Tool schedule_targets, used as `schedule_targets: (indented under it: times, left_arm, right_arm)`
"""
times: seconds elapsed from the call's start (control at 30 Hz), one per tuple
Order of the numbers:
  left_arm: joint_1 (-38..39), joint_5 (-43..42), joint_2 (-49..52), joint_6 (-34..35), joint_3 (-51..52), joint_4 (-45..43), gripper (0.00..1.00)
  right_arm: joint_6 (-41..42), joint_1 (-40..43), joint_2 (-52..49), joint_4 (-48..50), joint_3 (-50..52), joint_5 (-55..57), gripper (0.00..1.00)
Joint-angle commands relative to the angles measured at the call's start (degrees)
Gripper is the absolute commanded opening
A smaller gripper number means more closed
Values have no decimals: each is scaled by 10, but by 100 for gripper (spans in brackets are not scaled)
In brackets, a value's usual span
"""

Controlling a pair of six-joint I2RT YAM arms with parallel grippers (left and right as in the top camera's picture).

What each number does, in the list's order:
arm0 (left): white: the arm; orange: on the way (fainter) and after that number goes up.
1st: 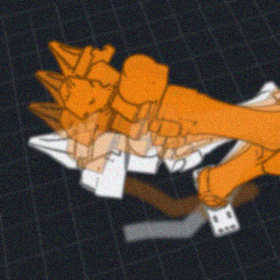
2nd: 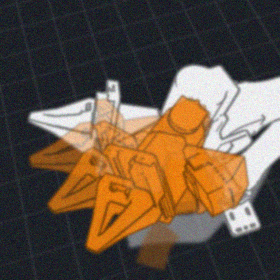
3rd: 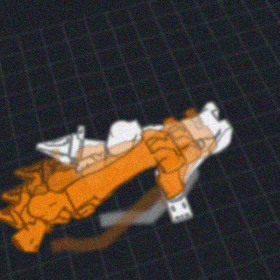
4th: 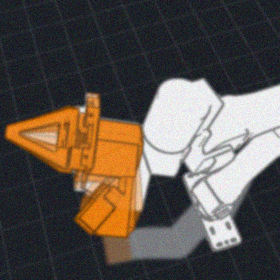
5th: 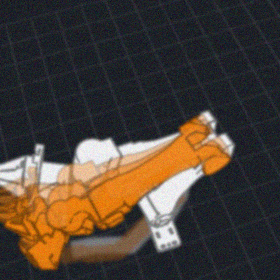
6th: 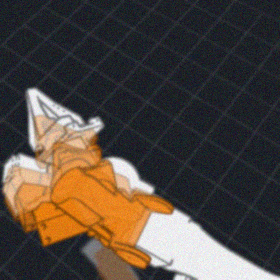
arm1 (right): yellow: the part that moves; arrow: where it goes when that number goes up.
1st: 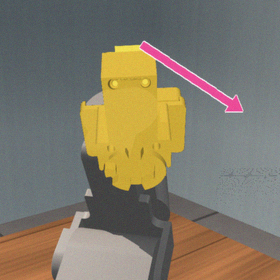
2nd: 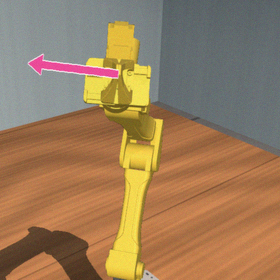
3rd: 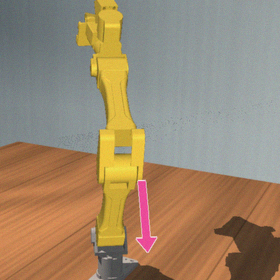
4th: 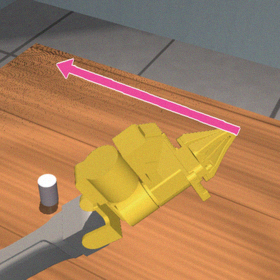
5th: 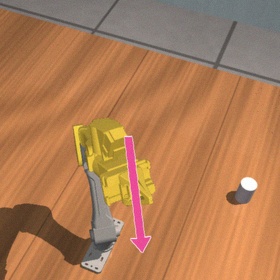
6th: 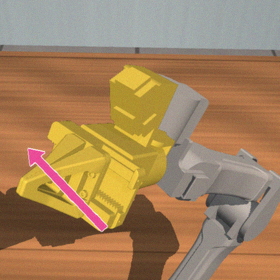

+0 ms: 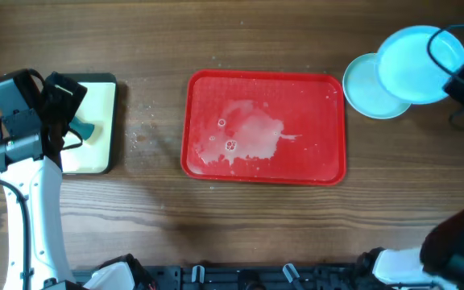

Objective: Clean dirty plates on tray and stack at the side

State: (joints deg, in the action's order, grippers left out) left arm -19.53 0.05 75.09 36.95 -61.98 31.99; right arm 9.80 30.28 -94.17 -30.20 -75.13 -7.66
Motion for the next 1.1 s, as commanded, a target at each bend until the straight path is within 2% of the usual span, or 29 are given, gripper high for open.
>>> schedule_targets:
  times: [0.0,0.07,0.1,0.17,0.2,0.23,0.4,0.57,0.7,0.77,0.83,0.93,1.0,1.03,1.07]
  left_arm:
    - [-2,-3,0,-1,1,-2,100]
    - [-2,-3,0,0,1,-2,100]
    - [-2,-3,0,0,1,-2,100]
    - [-2,-3,0,0,1,-2,100]
    - [-2,-3,0,0,1,-2,100]
    - [-2,-3,0,0,1,-2,100]
    - [-2,-3,0,0,1,-2,100]
    - [-2,-3,0,0,2,-2,100]
    - [-2,-3,0,0,1,-2,100]
    - [-2,-3,0,0,1,-2,100]
    - [-2,-3,0,0,1,-2,100]
    - [-2,-3,0,0,1,-2,100]
    - [-2,-3,0,0,1,-2,100]
    - [-2,-3,0,0,1,-2,100]
    - [-2,-3,0,0,1,-2,100]
  right_arm:
    - [26,2,-91,50,-3,-63,4]
    - [26,0,-138,87,-3,-113,4]
    - [26,0,-148,95,-3,-128,9]
    - [22,-7,-159,100,-3,-156,27]
    - [23,-8,-157,99,-3,-167,52]
    - [28,-8,-153,93,-3,-185,55]
    - [48,-16,-95,63,-3,-226,50]
    - [27,-57,27,15,-3,-220,49]
    - [6,-123,136,-61,-3,-105,51]
    - [6,-158,189,-122,-3,-52,54]
    - [6,-180,225,-165,-3,-53,57]
    - [-57,-211,286,-269,-3,-53,57]
    - [-57,-223,324,-314,-3,-58,58]
    - [-56,-225,345,-341,-3,-59,62]
    - [-46,-225,358,-370,-3,-60,72]
